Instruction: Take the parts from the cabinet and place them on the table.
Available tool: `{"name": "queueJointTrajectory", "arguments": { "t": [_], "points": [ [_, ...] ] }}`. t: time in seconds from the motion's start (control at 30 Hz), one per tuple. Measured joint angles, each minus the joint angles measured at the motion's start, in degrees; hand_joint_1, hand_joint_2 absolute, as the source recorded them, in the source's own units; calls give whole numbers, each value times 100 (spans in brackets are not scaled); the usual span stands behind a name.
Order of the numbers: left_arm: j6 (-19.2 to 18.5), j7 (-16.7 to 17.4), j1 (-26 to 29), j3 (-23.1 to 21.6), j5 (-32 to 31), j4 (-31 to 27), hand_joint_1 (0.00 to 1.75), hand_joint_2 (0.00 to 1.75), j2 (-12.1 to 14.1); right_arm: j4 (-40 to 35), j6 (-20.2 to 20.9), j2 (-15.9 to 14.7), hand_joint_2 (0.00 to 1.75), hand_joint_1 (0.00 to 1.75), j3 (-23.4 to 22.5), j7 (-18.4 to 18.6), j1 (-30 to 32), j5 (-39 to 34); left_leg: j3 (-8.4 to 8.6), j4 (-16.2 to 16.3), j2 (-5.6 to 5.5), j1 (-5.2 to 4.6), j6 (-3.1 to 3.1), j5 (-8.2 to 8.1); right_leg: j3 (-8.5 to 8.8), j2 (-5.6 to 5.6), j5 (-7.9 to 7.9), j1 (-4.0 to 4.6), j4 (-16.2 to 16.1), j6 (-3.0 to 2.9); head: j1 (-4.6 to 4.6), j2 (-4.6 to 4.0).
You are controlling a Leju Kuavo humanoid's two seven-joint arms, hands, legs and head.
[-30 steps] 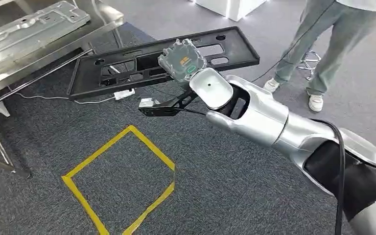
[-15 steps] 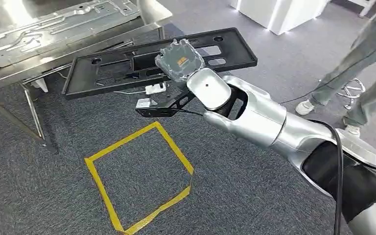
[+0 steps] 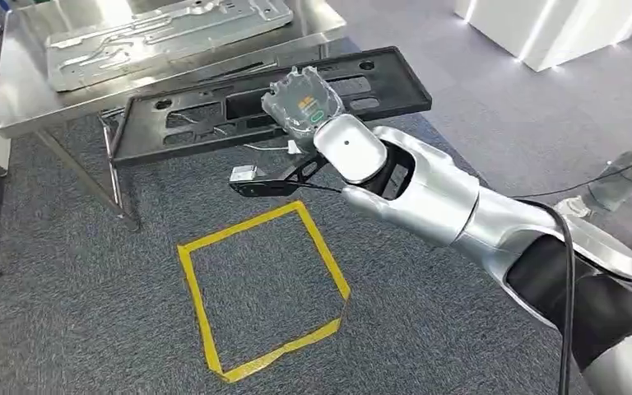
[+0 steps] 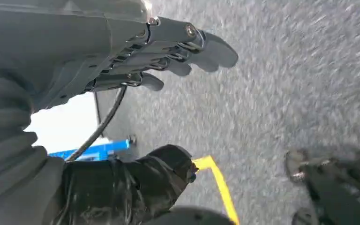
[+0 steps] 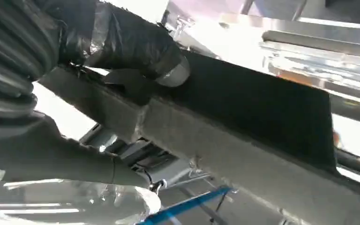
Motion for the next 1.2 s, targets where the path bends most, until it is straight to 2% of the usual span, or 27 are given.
{"name": "queueJointTrajectory", "arguments": {
  "t": [0.03, 0.07, 0.1, 0.2, 0.23, 0.27, 0.3, 0.33, 0.4, 0.43, 0.47, 0.53, 0.57, 0.6, 0.63, 0.7, 0.77, 0.8, 0.87, 0.9, 0.93, 0.97, 1.0, 1.07, 1.1, 1.13, 1.2],
  "points": [
    [0, 0, -2, 0, 0, 0, 0, 175, 2, -4, -2, 0, 175, 175, -2, 0, -7, 0, 285, -529, 152, -43, 76, 231, 42, -68, -25, 15, -7, 0, 2, 0],
    [2, 0, -14, 0, 0, 2, 0, 175, 24, -4, -2, 0, 175, 175, -2, 0, -14, 0, 463, -897, 493, -134, 155, 203, 82, -133, -47, 25, -24, 11, 11, 0],
    [2, 2, -31, 0, 2, 2, 0, 175, 26, -4, -2, -2, 175, 175, -2, 0, -27, 0, 513, -914, 488, -173, 171, 178, 86, -187, -62, 58, -41, 47, 4, 0],
    [2, 9, -18, 0, 4, 2, 0, 175, 35, -4, 0, 18, 175, 175, -2, 0, -23, 0, 518, -977, 229, -178, 220, 175, 198, -403, -93, 67, -132, 128, 7, 0],
    [2, 11, -7, 0, 4, 2, 0, 175, 44, -7, -2, 22, 175, 175, -4, 0, -24, 0, 635, -1131, 160, -83, 246, 241, 208, -411, -140, 84, -135, 178, 9, 0],
    [0, 13, 7, 0, 15, 2, 0, 175, 28, 2, -4, 15, 175, 175, -4, 0, -27, 0, 695, -1180, 131, -96, 244, 249, 219, -83, -194, 60, -19, 192, 44, 0],
    [-2, 15, 5, 0, 22, 2, 0, 175, 26, -4, -13, 15, 175, 175, -4, -2, -50, -4, 715, -1188, 109, -84, 293, 249, 62, 154, -379, 50, 304, 178, 48, 0],
    [-7, 9, -15, 0, 20, 0, 0, 175, 24, -4, -22, 15, 175, 175, -4, -2, -48, -44, 719, -1181, 57, -81, 315, 241, -193, 292, -580, 57, 764, 176, 55, 0],
    [-22, 4, -45, 0, 20, 0, 0, 175, 13, -4, -31, 7, 175, 175, -4, -24, 16, -109, 721, -1158, -68, -84, 327, 210, -663, 347, -783, 56, 1511, 198, 52, 0],
    [-32, 2, -41, 0, 20, 0, 0, 175, 9, -2, -31, -9, 175, 175, -4, -43, 54, -120, 730, -1136, -121, -84, 321, 187, -757, 347, -700, 56, 1571, 206, 59, 0],
    [-35, 2, -32, 0, 20, 0, 0, 175, 4, -2, -31, -11, 175, 175, -4, -68, 70, -122, 750, -1113, -174, -80, 303, 158, -706, 346, -469, 50, 1347, 209, 66, 0],
    [-44, 2, -16, 0, 20, 0, 0, 175, -4, -4, -41, -11, 175, 175, -7, -74, 37, -116, 755, -985, -237, -61, 256, 62, -333, 348, 148, 24, 385, 226, 70, 0],
    [-46, 2, -10, 0, 20, 2, 0, 175, -7, -4, -53, -11, 175, 175, -7, -72, 36, -107, 746, -918, -250, -58, 215, 3, -193, 375, 166, 13, 72, 227, 63, 0],
    [-44, 2, -22, 0, 20, 2, 0, 175, 4, -11, -77, -9, 175, 175, -4, -70, 17, -96, 689, -842, -274, -98, 173, -32, -163, 410, 115, 31, 35, 208, 59, 0],
    [-44, 0, -19, 0, 20, 2, 0, 175, 4, -26, -96, -9, 175, 175, -7, -64, 14, -88, 659, -839, -277, -95, 156, -28, -196, 409, 126, 42, 77, 150, 48, 0],
    [-44, 0, -4, 0, 20, 2, 0, 175, 0, -35, -105, -9, 175, 175, -7, -39, 24, -59, 659, -845, -283, -81, 132, -27, -217, 403, 122, 65, 80, 97, 53, 0],
    [-42, 0, 21, 0, 20, 2, 0, 175, 4, -35, -107, -11, 175, 175, -13, 7, 13, -29, 613, -738, -219, -84, 77, -118, -184, 392, 138, 4, 43, 32, 51, 0],
    [-42, 0, 16, 0, 20, 4, 0, 175, 2, -46, -118, -11, 175, 175, -20, 9, 3, -18, 511, -504, -137, -80, 26, -269, -180, 390, 132, -4, 42, 11, 2, 0],
    [-42, -13, -7, 0, 13, 4, 0, 175, 4, -57, -131, -11, 175, 175, -20, 13, -11, -4, 76, 368, -82, -20, -44, -649, -177, 388, 122, -1, 45, -4, 4, 0],
    [-44, -17, -8, 0, 2, 2, 0, 175, 0, -55, -136, -11, 175, 175, -20, 22, 0, 2, -134, 757, -69, -10, -60, -762, -162, 374, 115, -3, 40, -8, 4, 0],
    [-55, -22, -7, 0, 2, 2, 0, 175, -4, -57, -142, -11, 175, 175, -20, 37, 5, 9, -252, 919, -62, 0, -68, -744, -156, 370, 105, -7, 41, -7, -4, 0],
    [-55, -26, -5, 0, 2, 2, 0, 175, -9, -57, -146, -11, 175, 175, -20, 55, 9, 20, -220, 780, -60, 9, -60, -585, -141, 368, 95, -7, 41, -3, 2, 0],
    [-55, -28, -1, 0, 4, 2, 0, 175, -9, -59, -153, -11, 175, 175, -20, 63, 8, 24, -60, 423, -60, 10, -38, -347, -120, 368, 82, -4, 39, 1, 5, 0],
    [-50, -35, -7, 0, 2, 4, 0, 175, -4, -77, -179, -11, 175, 175, -22, 109, -2, 64, 467, -633, -39, -17, 65, 151, -63, 362, 54, 1, 30, 21, 2, 0],
    [-50, -37, -17, 0, 7, 4, 0, 175, 11, -85, -201, -13, 175, 175, -33, 122, -10, 100, 595, -849, 3, -41, 98, 36, -59, 354, 49, 4, 13, 37, 7, 0],
    [-57, -37, -25, 0, 26, 4, 0, 175, 11, -85, -212, -15, 175, 175, -46, 127, -20, 120, 596, -898, -2, -94, 122, 64, -70, 357, 57, 4, 1, 81, 7, 0],
    [-101, -15, -24, 0, 50, 4, 0, 175, 11, -92, -216, -20, 175, 175, -55, 140, -14, 142, 588, -891, -22, -106, 144, 62, -56, 347, 68, -14, -44, 146, 4, 0]
  ]
}}
